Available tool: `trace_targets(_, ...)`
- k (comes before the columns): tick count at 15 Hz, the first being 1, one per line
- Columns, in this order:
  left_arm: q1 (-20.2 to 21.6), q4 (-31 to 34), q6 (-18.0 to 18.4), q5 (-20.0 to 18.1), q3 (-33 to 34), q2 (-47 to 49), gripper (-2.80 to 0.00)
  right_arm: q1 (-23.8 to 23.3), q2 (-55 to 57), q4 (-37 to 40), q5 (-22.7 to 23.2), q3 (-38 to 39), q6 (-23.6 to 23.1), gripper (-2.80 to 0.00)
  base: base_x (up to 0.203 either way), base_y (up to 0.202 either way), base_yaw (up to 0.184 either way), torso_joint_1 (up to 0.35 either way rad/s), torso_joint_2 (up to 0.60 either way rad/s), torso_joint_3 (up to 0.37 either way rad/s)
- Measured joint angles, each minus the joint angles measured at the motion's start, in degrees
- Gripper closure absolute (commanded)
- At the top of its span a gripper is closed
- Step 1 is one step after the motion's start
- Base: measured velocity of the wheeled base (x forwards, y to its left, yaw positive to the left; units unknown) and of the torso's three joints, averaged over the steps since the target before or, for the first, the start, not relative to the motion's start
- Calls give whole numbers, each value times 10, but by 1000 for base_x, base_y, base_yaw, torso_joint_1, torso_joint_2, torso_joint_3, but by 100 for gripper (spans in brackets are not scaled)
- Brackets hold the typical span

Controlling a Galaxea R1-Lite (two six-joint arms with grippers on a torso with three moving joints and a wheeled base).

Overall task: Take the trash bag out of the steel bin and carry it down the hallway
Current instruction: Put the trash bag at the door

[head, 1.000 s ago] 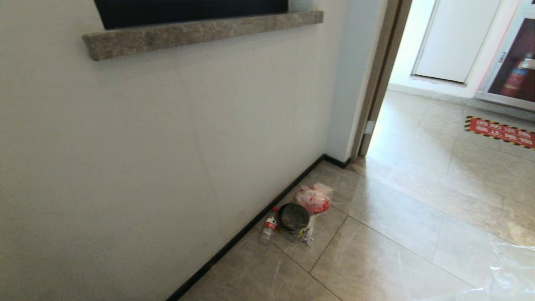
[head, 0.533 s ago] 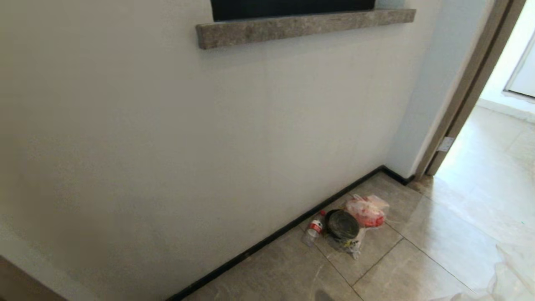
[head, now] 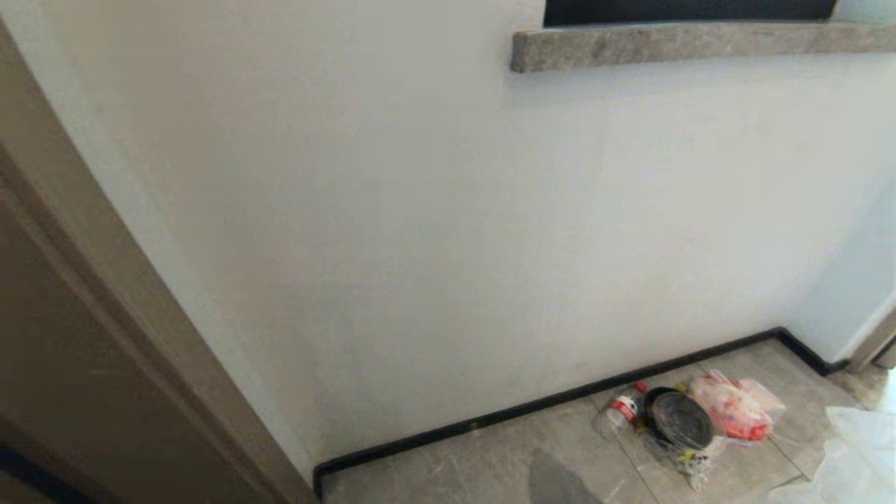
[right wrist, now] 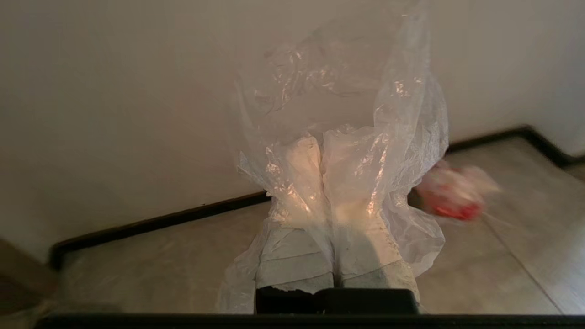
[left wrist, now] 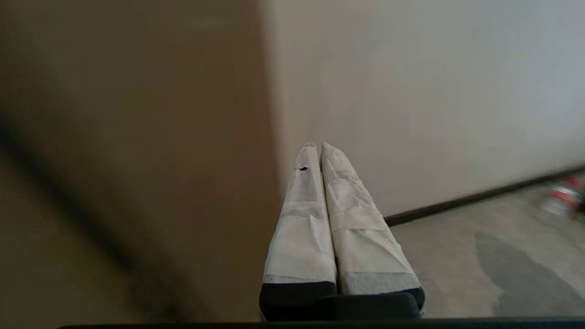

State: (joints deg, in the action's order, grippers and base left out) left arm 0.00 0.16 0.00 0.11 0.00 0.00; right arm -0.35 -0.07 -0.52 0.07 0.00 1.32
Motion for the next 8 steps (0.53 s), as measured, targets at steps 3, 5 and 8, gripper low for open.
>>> trace_targets(3,0,0,0,0,0,0,0,0,0,0,0,0,1,0,1,-9,173,3,1,4)
trace_targets(5,0,0,0,0,0,0,0,0,0,0,0,0,0,0,0,-8,175,2,1,1)
trace_targets(8,0,0,0,0,0,0,0,-1,0,0,1,0,-3,0,-3,-10,160,2,6,6)
